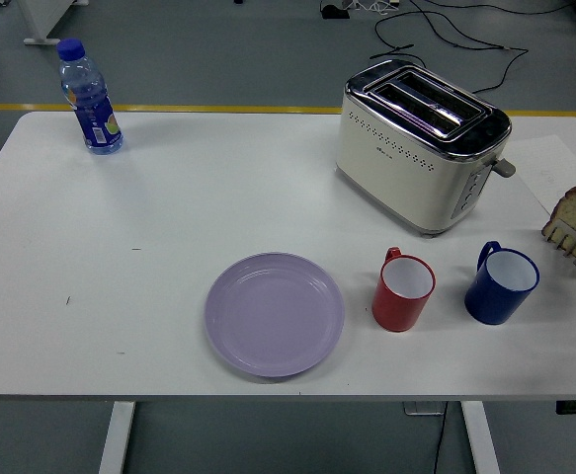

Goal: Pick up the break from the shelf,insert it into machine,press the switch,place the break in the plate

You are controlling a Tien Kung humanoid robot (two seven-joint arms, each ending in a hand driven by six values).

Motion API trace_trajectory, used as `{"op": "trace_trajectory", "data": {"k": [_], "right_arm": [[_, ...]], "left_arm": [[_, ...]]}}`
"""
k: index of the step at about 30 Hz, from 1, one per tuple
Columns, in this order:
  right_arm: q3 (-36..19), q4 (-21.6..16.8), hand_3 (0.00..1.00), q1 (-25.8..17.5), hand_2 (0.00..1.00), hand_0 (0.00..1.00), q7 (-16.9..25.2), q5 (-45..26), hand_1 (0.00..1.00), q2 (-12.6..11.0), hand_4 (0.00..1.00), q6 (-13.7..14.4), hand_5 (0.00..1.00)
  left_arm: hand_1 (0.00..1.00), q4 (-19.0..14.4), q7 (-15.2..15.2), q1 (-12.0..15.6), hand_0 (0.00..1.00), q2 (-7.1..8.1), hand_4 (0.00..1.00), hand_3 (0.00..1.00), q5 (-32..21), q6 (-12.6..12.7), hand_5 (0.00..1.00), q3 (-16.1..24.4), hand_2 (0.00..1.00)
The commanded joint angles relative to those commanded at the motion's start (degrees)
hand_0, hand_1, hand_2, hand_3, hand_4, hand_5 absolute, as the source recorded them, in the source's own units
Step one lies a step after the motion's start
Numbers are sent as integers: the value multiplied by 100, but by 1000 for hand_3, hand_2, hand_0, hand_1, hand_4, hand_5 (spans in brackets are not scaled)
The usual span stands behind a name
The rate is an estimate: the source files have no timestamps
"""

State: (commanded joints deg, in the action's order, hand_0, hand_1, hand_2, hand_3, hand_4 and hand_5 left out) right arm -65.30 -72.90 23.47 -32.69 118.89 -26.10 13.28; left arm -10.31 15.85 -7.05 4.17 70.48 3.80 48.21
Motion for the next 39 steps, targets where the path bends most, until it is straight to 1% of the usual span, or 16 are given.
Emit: {"op": "trace_trajectory", "data": {"k": [3,6,12,16,17,18,21,22,23,25,27,29,30,34,35,39], "right_arm": [[-37,-99,537,2,465,378,17,49,410,-43,363,63,2],[-200,-467,536,-6,461,368,54,133,407,-223,350,221,2],[-418,-958,534,54,457,370,63,230,402,-411,339,374,2],[-565,-1393,534,252,457,370,102,268,402,-529,339,521,2],[-577,-1445,527,283,434,344,109,265,373,-539,322,538,2],[-583,-1545,527,388,434,344,132,217,373,-554,322,592,2],[-576,-1675,527,548,434,344,152,95,373,-552,322,658,2],[-573,-1737,527,641,434,344,139,67,373,-533,322,677,2],[-572,-1779,528,717,430,320,123,69,364,-516,329,685,2],[-565,-1840,528,897,430,320,110,38,364,-436,329,754,2],[-500,-1805,528,1110,430,320,100,0,364,-318,329,796,2],[-362,-1694,530,1388,429,317,41,-100,366,-159,329,769,2],[-317,-1662,530,1490,429,317,20,-159,366,-117,329,754,2],[-47,-1396,530,1951,429,317,-27,-151,366,155,329,752,2],[-20,-1365,530,2001,426,318,-24,-149,363,186,317,755,2],[202,-1013,530,2368,426,318,-15,-134,363,505,317,783,2]], "left_arm": [[586,0,-1,-4,653,2,329,601,2,1,951,4,591],[586,0,-2,-10,653,11,329,599,-8,4,949,2,591],[586,0,-5,-25,653,28,329,600,-24,6,950,-10,591],[586,0,-5,-40,653,40,329,600,-40,9,950,-18,591],[585,0,-6,-41,653,41,329,599,-45,9,949,-20,591],[585,0,-5,-46,653,42,329,599,-41,8,949,-18,591],[585,0,-3,-52,653,44,329,599,-38,6,949,-18,591],[585,0,-2,-55,653,45,329,599,-45,7,949,-21,591],[585,0,-2,-56,653,46,329,599,-51,8,947,-23,589],[585,0,-2,-58,653,45,329,599,-70,9,947,-35,589],[585,0,1,-61,653,41,329,599,-76,11,947,-31,589],[585,0,2,-70,653,39,329,598,-95,12,946,-41,591],[585,0,3,-73,653,39,329,598,-93,11,946,-38,591],[585,0,6,-100,653,37,329,598,-102,16,946,-35,591],[585,0,5,-102,654,37,330,599,-111,18,946,-39,590],[585,0,-10,-114,654,33,330,599,-170,32,946,-64,590]]}}
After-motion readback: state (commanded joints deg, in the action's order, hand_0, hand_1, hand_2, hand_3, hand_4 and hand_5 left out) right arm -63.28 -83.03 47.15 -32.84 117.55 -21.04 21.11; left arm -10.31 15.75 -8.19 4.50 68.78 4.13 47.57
